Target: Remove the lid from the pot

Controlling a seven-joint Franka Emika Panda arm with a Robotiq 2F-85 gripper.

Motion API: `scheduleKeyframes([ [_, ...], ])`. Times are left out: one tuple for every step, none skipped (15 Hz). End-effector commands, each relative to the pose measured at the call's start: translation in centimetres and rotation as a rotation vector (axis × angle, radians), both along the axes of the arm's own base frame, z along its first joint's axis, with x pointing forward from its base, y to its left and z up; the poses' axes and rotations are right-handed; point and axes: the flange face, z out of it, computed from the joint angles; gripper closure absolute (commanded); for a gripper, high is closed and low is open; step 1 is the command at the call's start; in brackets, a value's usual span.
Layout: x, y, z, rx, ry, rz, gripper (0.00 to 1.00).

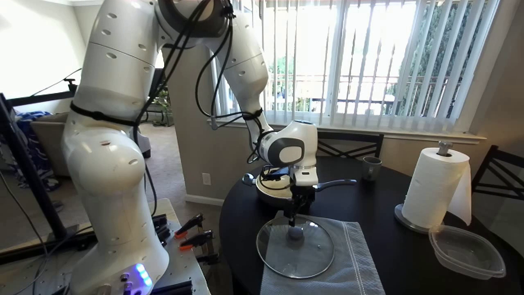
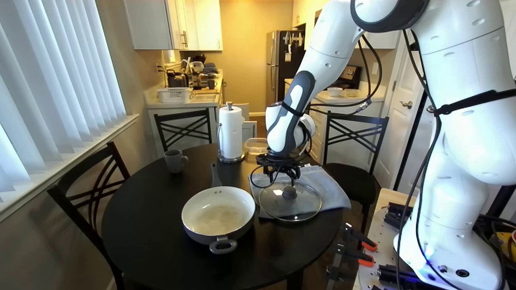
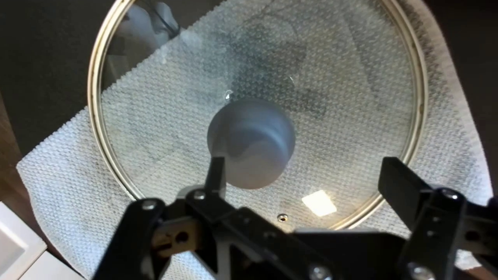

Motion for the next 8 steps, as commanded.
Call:
scheduleKeyframes([
  [-0.1,1.8,3.0,-0.025,-0.035,0.013,0.00],
  [0.1,2.1,3.4,-0.032,-0.043,0.020,0.00],
  [0.2,2.5,3.9,-0.038,-0.050,0.024,0.00],
  [1.1,1.8,2.5,-0.029,-0.045,0.033,0.00],
  [1.3,2.1,2.9,-0.029,-0.051,0.037,0.00],
  [1.3,2.1,2.8,-0.028,-0.051,0.037,0.00],
  [1.3,2.0,2.7,-0.027,-0.049,0.036,0.00],
  [1.2,1.9,2.6,-0.027,-0.046,0.034,0.00],
])
